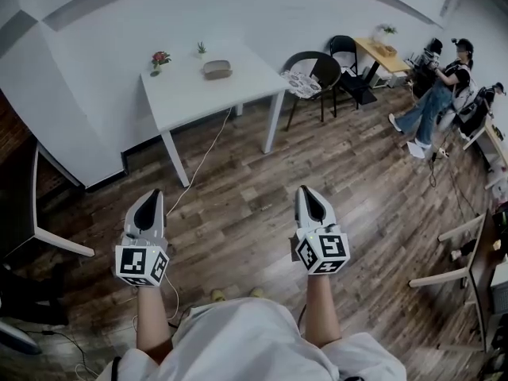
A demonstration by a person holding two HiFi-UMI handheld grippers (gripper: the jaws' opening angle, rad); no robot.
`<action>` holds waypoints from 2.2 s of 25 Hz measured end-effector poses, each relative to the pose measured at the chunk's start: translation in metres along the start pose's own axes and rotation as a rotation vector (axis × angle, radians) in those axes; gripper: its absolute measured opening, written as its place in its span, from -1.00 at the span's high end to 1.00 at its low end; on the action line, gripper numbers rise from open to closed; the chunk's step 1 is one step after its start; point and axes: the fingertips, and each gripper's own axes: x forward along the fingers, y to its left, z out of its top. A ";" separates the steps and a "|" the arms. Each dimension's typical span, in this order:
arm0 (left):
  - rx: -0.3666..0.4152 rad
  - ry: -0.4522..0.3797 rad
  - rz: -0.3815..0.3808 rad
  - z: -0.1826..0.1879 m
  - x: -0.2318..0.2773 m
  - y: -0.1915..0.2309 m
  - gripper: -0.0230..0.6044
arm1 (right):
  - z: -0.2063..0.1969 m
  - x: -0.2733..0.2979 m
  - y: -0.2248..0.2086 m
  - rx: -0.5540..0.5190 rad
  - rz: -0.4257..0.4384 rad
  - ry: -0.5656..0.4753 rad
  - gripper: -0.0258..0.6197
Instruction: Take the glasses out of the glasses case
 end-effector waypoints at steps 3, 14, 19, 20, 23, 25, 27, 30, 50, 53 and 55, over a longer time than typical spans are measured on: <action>0.005 0.003 0.001 0.000 -0.001 0.001 0.90 | 0.001 0.001 0.003 0.005 0.008 -0.003 0.91; 0.008 0.028 -0.008 -0.004 0.003 -0.007 0.67 | -0.008 -0.001 0.005 0.003 0.032 0.028 0.91; 0.001 0.034 -0.006 -0.007 0.006 -0.012 0.53 | -0.011 -0.003 -0.003 0.003 0.026 0.034 0.91; 0.000 0.036 -0.006 -0.007 0.006 -0.015 0.53 | -0.012 -0.005 -0.005 0.003 0.027 0.034 0.91; -0.003 0.038 -0.003 -0.006 0.006 -0.022 0.53 | -0.010 -0.008 -0.011 0.005 0.034 0.030 0.91; -0.005 0.036 0.002 -0.005 0.007 -0.026 0.53 | -0.009 -0.008 -0.014 0.001 0.039 0.029 0.91; -0.006 0.038 0.006 -0.005 0.008 -0.030 0.53 | -0.009 -0.008 -0.018 0.000 0.044 0.028 0.91; -0.007 0.044 0.017 -0.005 0.011 -0.038 0.53 | -0.008 -0.008 -0.026 0.001 0.057 0.024 0.91; 0.011 0.063 0.026 -0.024 0.077 -0.085 0.53 | -0.020 0.025 -0.100 0.034 0.095 0.016 0.91; 0.006 0.064 0.024 -0.033 0.094 -0.074 0.53 | -0.024 0.046 -0.104 0.035 0.090 0.016 0.91; 0.006 0.063 0.024 -0.037 0.109 -0.062 0.53 | -0.025 0.064 -0.103 0.030 0.091 0.014 0.91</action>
